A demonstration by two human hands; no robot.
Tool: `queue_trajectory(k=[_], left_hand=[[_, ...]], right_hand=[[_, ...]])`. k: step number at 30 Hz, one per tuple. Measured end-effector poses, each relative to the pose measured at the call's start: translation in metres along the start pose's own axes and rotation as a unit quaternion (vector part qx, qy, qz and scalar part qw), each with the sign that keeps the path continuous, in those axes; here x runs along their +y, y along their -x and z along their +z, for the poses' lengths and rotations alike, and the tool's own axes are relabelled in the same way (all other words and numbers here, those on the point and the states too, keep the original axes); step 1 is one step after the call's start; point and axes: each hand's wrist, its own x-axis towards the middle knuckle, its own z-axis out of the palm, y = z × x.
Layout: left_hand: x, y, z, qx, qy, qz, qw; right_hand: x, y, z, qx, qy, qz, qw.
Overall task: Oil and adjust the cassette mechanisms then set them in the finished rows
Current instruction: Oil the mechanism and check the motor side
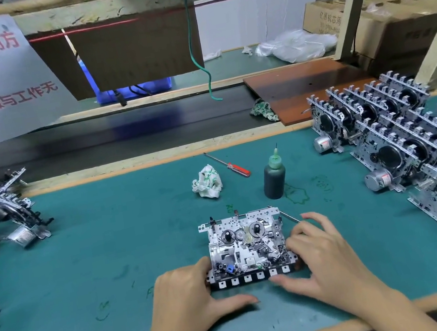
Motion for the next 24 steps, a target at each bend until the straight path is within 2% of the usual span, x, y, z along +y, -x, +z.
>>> queue_trajectory(k=[4,9,15,18,21,24], left_hand=[[0.001,0.003,0.002,-0.019,-0.001,0.039,0.999],[0.002,0.003,0.001,-0.001,0.009,0.021,1.0],[0.002,0.004,-0.002,-0.003,0.026,-0.005,1.0],[-0.002,0.003,-0.007,-0.036,0.066,-0.036,0.997],[-0.002,0.002,-0.008,-0.006,0.185,-0.085,0.979],[0.007,-0.006,-0.011,0.046,0.326,-0.151,0.932]], right_hand=[[0.0,0.002,0.001,0.004,0.002,0.047,0.999],[-0.006,0.0,0.003,0.027,0.013,0.066,0.997],[0.002,0.001,-0.007,-0.028,-0.016,-0.002,0.999],[-0.004,0.001,-0.013,-0.054,-0.015,0.004,0.998],[-0.006,-0.006,-0.024,-0.088,-0.126,0.071,0.986],[-0.01,-0.016,-0.034,-0.09,-0.284,0.166,0.94]])
